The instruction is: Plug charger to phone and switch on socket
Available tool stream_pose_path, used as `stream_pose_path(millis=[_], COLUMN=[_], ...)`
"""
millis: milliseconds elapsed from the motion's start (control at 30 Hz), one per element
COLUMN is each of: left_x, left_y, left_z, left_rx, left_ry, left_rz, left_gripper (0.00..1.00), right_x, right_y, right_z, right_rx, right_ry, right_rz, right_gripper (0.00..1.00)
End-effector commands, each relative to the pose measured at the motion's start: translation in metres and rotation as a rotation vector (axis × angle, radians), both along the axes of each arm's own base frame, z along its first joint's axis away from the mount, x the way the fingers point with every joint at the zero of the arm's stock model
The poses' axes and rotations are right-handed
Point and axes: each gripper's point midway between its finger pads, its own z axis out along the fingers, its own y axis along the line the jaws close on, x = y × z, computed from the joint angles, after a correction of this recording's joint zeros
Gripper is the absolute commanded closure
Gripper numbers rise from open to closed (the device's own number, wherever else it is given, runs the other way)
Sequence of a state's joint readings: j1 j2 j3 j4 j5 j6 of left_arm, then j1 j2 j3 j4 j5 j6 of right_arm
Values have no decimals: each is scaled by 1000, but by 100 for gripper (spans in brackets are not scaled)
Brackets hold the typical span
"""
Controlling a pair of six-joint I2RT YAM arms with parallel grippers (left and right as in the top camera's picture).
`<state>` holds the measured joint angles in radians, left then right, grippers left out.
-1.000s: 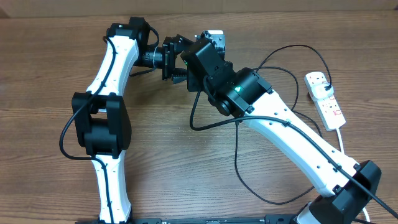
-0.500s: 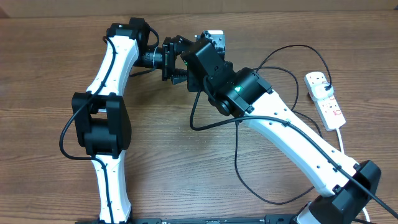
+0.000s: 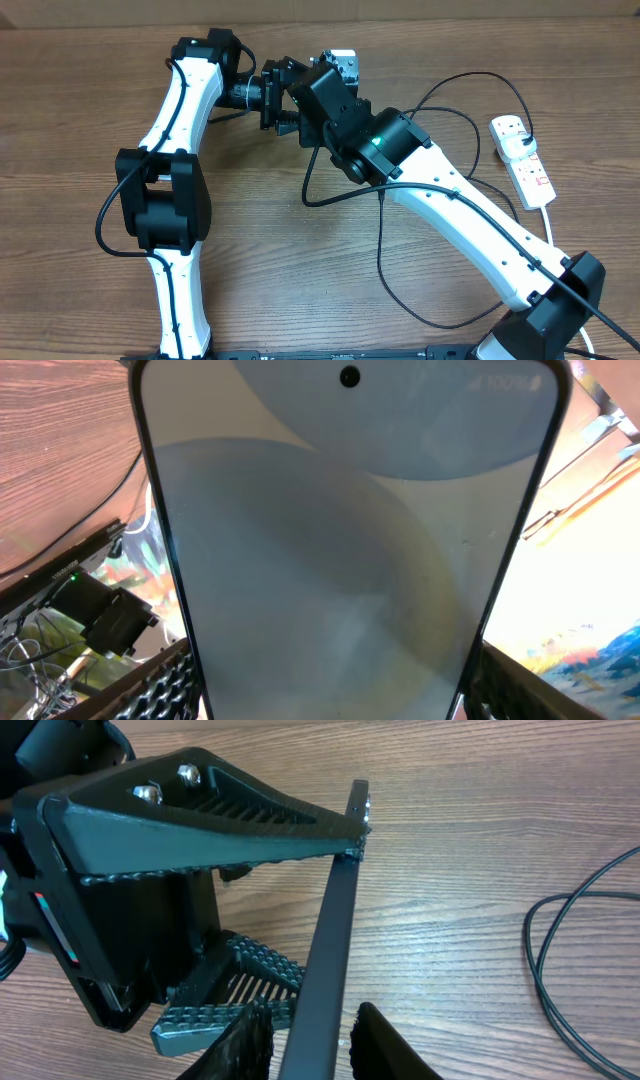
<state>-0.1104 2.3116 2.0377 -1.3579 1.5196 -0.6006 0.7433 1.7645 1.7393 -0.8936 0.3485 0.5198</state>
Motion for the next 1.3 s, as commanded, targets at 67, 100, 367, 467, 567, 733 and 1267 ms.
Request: stream_pose_path(millis=[67,100,367,467,567,733,1267], left_x=[4,4,4,4,4,4,10], left_y=[2,2,2,2,2,2,1], left_z=[19,19,19,19,19,19,19], left_rx=[-65,-65,-65,-65,-65,-64,-73], left_ry=[-27,-27,-28,-28,-28,-21,-104], left_rz=[8,8,8,8,8,8,6], left_gripper=[27,27,25,25,23,11,0], right_x=[5,5,5,5,5,5,15], right_y=[2,2,2,2,2,2,-10], right_z=[11,11,11,12,12,12,24], right_rx=[9,9,10,10,11,17,154], right_ry=[-33,-33,-34,-34,-34,-34,-67], right_rz=[-7,-7,-8,-7,-8,-13,-229], right_gripper=[76,78,82,83,86,88,96])
